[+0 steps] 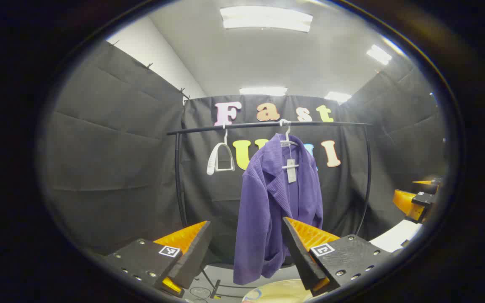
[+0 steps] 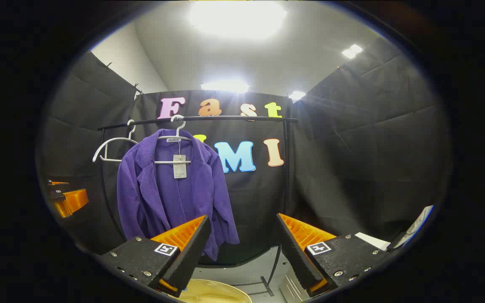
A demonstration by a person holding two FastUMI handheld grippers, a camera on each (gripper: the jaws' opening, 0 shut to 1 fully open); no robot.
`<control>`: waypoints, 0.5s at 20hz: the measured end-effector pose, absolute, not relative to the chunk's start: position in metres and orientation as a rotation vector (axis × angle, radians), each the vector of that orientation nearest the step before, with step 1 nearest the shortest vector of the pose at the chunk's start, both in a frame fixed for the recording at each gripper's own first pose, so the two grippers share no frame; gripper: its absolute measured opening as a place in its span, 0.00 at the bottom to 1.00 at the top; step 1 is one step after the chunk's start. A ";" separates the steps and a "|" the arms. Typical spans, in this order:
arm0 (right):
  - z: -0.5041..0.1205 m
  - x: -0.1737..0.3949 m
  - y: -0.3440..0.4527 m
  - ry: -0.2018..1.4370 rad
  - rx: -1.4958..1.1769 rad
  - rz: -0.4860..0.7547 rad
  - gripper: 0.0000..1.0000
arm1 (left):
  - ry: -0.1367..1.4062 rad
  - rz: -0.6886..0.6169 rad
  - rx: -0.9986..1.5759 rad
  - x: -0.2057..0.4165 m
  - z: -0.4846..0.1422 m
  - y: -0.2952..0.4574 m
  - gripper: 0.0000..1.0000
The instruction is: Grasp the clothes on the hanger with both hands and then place them into the laundry hamper below.
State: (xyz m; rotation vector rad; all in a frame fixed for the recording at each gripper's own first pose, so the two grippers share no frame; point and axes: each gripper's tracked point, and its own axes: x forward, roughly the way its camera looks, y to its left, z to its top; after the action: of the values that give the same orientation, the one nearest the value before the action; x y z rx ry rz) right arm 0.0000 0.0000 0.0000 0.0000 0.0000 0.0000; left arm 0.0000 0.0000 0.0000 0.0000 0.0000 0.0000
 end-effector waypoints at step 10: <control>0.000 0.004 -0.001 0.000 -0.010 0.008 0.95 | -0.010 0.004 0.005 0.005 0.001 -0.004 1.00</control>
State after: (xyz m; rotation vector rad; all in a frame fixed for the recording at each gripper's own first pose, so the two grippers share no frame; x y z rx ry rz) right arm 0.0042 -0.0005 -0.0004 -0.0097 -0.0002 0.0079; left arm 0.0047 -0.0038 0.0012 0.0051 -0.0099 0.0044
